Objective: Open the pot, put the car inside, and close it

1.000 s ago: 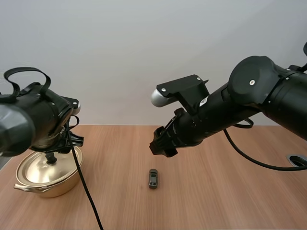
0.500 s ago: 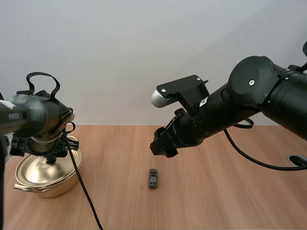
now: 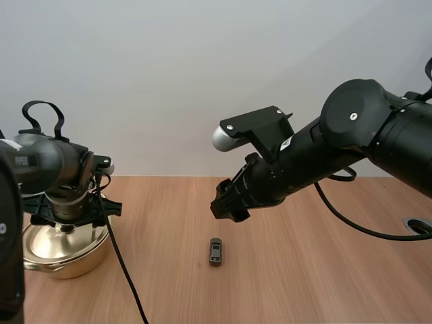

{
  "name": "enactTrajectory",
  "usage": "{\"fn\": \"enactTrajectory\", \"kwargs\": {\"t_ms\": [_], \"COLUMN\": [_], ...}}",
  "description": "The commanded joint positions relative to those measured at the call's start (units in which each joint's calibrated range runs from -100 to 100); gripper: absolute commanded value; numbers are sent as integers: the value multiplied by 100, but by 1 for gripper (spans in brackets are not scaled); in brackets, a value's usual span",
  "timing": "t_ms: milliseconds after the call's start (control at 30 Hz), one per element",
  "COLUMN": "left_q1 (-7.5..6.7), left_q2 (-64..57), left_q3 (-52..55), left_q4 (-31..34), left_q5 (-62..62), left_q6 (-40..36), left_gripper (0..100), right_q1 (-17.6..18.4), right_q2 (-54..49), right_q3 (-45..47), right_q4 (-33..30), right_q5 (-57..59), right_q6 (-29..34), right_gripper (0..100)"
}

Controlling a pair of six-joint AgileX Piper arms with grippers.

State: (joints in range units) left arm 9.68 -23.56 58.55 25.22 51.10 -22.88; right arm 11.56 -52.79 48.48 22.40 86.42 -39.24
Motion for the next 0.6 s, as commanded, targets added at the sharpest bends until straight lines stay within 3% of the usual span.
{"fn": "enactTrajectory", "kwargs": {"t_ms": [0, 300, 567], "left_q1": [1, 24, 257], "left_q2": [3, 3, 3], "left_q3": [4, 4, 4], "left_q4": [-67, -54, -54], "left_q5": [-36, -458, -842], "left_q6": [53, 11, -13], "left_gripper": [100, 100, 100], "right_q1": [3, 3, 3], "right_q2": [3, 3, 3], "right_q3": [0, 0, 0], "right_q4": [2, 2, 2], "right_q5": [8, 80, 196], "right_q6": [6, 6, 6], "right_gripper": [100, 100, 100]}}
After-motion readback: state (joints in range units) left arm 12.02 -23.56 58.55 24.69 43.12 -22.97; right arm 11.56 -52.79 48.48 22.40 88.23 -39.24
